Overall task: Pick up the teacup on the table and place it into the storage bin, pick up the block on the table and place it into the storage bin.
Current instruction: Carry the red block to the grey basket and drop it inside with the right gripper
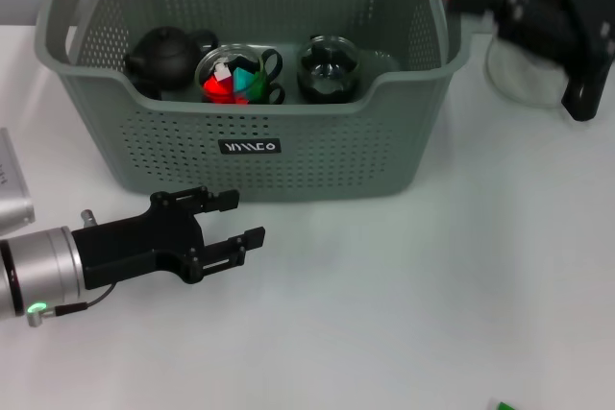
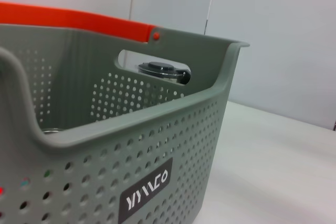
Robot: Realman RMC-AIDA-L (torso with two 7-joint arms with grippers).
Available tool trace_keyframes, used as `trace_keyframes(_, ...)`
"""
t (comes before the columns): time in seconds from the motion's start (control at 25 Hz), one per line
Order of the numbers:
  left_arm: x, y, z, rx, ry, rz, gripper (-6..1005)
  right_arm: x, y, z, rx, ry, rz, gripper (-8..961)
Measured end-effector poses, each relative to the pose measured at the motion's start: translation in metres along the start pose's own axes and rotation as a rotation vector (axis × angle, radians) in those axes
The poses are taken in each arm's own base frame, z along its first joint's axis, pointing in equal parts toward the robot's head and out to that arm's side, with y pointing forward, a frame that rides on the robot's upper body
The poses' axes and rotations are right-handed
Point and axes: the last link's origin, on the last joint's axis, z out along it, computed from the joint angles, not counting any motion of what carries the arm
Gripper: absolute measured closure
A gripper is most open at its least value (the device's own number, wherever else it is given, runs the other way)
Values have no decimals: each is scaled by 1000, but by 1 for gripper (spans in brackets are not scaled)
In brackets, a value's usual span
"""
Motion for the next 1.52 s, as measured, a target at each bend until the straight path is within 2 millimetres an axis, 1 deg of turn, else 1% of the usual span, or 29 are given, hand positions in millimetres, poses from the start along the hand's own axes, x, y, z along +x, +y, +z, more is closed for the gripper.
trace_keyframes(0.24,0,0,2,1,0,-1,369,-43,-28,28,40,-50,-9,741)
trace_keyframes(0.36,0,0,2,3,0,-3,370,-64,-45,45,78,-12,10,741)
trace_keyframes(0.48,-1,0,1,5,-2,-4,371,-84,-61,74,113,131,37,741)
trace_keyframes(0.52,-1,0,1,6,-2,-4,371,-87,-64,82,129,178,41,741)
trace_keyframes(0.56,-1,0,1,6,-2,-4,370,-92,-67,97,147,245,41,741)
trace_keyframes(0.64,-1,0,0,8,-2,-5,370,-95,-72,121,212,376,41,741)
trace_keyframes(0.72,-1,0,0,8,-3,-4,369,-94,-77,144,266,496,22,741)
trace_keyframes(0.84,0,0,2,5,-1,-3,369,-80,-80,177,311,681,-19,741)
trace_keyframes(0.96,0,0,3,7,-2,-3,369,-56,-81,206,332,825,-45,740)
trace_keyframes(1.04,-1,-1,3,14,-6,-5,369,-37,-83,219,340,892,-60,740)
trace_keyframes(1.2,-3,0,5,20,-11,-9,370,13,-86,236,336,1006,-63,740)
trace_keyframes(1.32,-4,0,5,21,-11,-11,370,41,-91,241,364,1047,-99,740)
trace_keyframes(1.48,-6,1,6,25,-14,-19,370,62,-88,249,371,1030,-133,741)
trace_keyframes(1.52,-6,1,6,26,-15,-20,370,62,-88,249,371,1030,-133,741)
